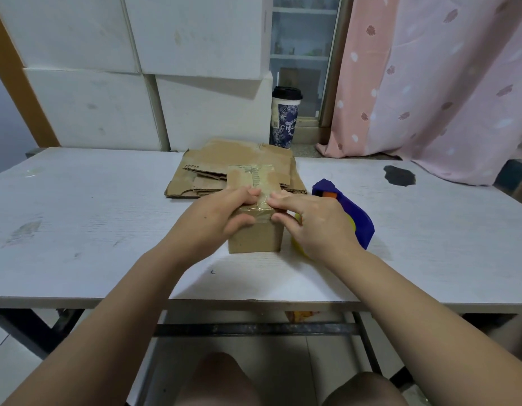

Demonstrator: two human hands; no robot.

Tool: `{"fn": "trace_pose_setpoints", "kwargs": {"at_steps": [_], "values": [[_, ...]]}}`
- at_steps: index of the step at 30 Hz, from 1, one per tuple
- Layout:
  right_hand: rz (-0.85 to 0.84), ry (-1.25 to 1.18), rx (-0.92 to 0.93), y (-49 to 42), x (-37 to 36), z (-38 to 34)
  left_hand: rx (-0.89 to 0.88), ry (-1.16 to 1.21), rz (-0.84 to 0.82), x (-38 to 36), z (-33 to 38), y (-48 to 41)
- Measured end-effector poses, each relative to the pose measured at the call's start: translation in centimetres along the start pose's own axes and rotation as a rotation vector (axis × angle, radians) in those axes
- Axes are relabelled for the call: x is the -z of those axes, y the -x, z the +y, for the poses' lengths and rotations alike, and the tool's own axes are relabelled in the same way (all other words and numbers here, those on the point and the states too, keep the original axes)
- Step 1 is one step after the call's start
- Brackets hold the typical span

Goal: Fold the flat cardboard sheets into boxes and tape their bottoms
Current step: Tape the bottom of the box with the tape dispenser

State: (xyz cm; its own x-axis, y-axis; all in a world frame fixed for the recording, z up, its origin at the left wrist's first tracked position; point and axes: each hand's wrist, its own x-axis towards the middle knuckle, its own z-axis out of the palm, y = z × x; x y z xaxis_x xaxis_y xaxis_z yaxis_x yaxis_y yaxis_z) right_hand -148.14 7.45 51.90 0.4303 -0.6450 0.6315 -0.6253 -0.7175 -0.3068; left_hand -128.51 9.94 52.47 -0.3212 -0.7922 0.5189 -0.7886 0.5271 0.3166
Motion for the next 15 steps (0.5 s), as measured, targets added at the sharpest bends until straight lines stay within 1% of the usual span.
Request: {"fn": "trace_pose_setpoints", "kwargs": {"at_steps": [3,6,7,9,11,12,15], "values": [[-0.070,-0.013,-0.063,-0.3,0.3,0.1,-0.032,-0.075,0.044,-0.4,0.1,0.2],[-0.068,0.000,-0.088,-0.3,0.3,-0.2,-0.041,-0.100,0.053,-0.4,0.1,0.1],[-0.049,0.019,-0.074,-0.3,0.1,-0.3,-0.016,-0.055,0.030,-0.1,-0.1,-0.1],[-0.039,0.089,-0.036,-0.2,-0.2,-0.7,0.057,0.070,-0.069,0.9,-0.8,-0.6],[-0.073,0.145,-0.018,-0.2,-0.4,-0.9,0.067,0.070,-0.147,1.5,-1.3,-0.8],[-0.074,0.153,-0.011,-0.2,-0.5,-1.0,0.058,0.052,-0.148,1.5,-1.3,-0.7],[-0.047,0.134,-0.015,-0.2,-0.3,-1.2,0.033,-0.004,-0.048,0.6,-0.9,-0.2]]}}
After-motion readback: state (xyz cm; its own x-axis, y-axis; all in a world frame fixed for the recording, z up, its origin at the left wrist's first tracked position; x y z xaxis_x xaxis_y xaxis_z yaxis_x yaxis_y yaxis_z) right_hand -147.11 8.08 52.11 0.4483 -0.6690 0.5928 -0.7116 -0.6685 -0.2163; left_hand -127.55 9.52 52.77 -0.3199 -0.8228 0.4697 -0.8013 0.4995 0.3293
